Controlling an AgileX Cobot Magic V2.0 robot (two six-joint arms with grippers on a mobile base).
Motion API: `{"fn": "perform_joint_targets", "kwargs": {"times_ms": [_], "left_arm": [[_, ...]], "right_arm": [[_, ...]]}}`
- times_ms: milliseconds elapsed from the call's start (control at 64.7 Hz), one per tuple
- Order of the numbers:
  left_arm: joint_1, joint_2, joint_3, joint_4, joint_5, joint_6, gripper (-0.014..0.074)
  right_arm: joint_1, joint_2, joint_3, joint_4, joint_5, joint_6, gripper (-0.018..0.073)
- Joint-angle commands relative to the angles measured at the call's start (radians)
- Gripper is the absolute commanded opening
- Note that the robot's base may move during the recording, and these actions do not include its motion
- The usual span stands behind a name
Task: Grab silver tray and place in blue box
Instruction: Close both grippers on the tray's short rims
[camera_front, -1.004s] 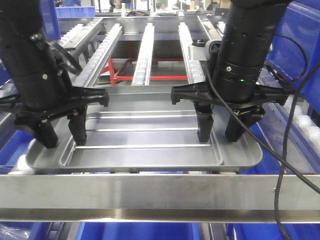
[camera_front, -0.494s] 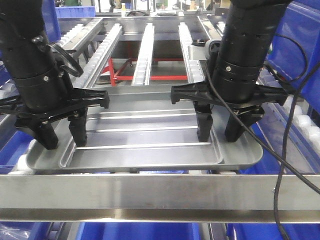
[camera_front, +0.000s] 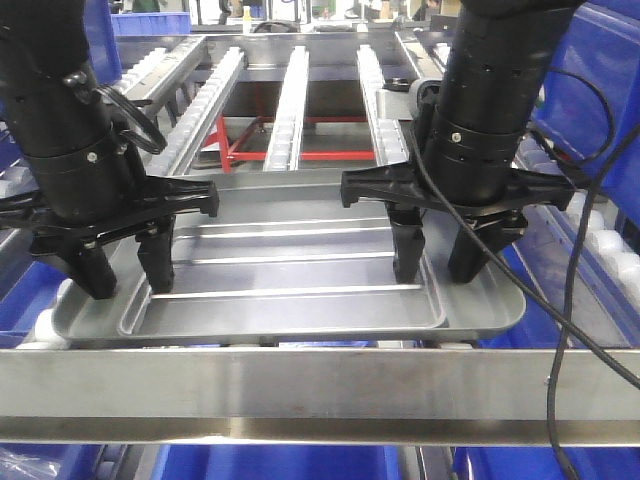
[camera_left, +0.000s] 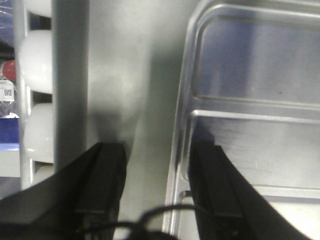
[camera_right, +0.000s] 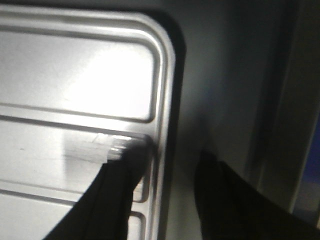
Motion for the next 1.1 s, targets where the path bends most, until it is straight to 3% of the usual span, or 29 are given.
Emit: {"fn": "perform_joint_targets", "kwargs": {"times_ms": [0, 572, 680, 772, 973, 1081], "left_arm": [[-0.007, -0.040, -0.026, 0.003, -0.015, -0.002, 0.0228], [-0.007, -0.040, -0.026, 0.003, -0.015, -0.002, 0.0227], [-0.007, -0.040, -0.026, 0.001, -0.015, -0.002, 0.0184], [-0.008, -0.040, -0.026, -0.006, -0.013, -0.002, 0.0111], [-0.008, -0.040, -0.026, -0.017, -0.011, -0.002, -0.0108], [-0.008, -0.040, -0.026, -0.019, -0.009, -0.002, -0.0104]], "right_arm": [[0.000, -0.045, -0.030, -0.011, -0.034, -0.006, 0.0414], [0.000, -0.042, -0.030, -0.011, -0.035, -0.006, 0.0414], [0.000, -0.042, -0.030, -0.011, -0.037, -0.006, 0.0410], [0.000, -0.042, -0.030, -0.011, -0.037, -0.006, 0.0350], [0.000, -0.037, -0.030, -0.011, -0.031, -0.006, 0.0078], [0.000, -0.038, -0.030, -0.011, -0.031, -0.006, 0.0051]]}}
